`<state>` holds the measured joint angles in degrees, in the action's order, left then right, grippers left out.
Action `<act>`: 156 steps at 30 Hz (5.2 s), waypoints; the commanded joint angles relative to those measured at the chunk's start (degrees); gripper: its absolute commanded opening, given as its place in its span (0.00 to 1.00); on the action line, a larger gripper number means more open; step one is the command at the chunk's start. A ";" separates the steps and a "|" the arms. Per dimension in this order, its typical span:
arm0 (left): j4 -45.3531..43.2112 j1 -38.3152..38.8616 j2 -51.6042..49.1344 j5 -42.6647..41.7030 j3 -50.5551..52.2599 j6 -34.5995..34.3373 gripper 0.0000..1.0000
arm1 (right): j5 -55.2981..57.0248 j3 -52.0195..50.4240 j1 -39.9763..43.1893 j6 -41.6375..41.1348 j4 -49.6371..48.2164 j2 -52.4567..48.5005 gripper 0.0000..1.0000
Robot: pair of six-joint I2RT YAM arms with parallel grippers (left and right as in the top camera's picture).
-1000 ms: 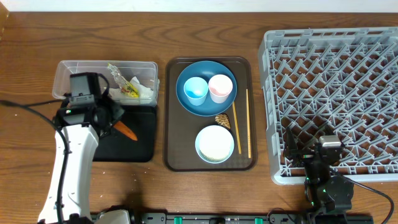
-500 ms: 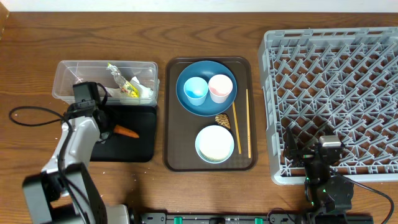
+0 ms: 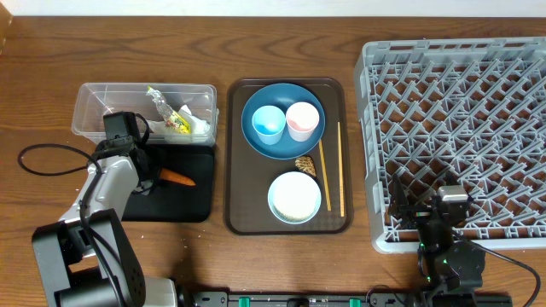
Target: Sort waste into correct bins and load items into the dishwasher rack
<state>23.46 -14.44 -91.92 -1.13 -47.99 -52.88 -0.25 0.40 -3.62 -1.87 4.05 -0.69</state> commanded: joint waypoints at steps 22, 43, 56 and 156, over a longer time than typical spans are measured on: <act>-3.85 -0.07 25.83 -18.53 -1.44 21.24 0.39 | -0.02 -0.09 1.55 0.68 0.22 0.26 0.99; -20.11 33.68 16.59 -15.72 -2.69 30.25 0.06 | -0.02 -0.09 1.55 0.68 0.22 0.26 0.99; 3.72 45.35 -1.11 -15.72 -27.43 46.03 0.06 | -0.02 -0.09 1.57 0.68 0.22 0.26 0.99; 42.23 52.24 -17.84 -23.52 -41.13 65.79 0.06 | -0.02 -0.09 1.55 0.68 0.22 0.26 0.99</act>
<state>65.91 37.91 -109.40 -21.19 -89.52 11.92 -0.25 0.40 -3.62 -1.87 4.05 -0.69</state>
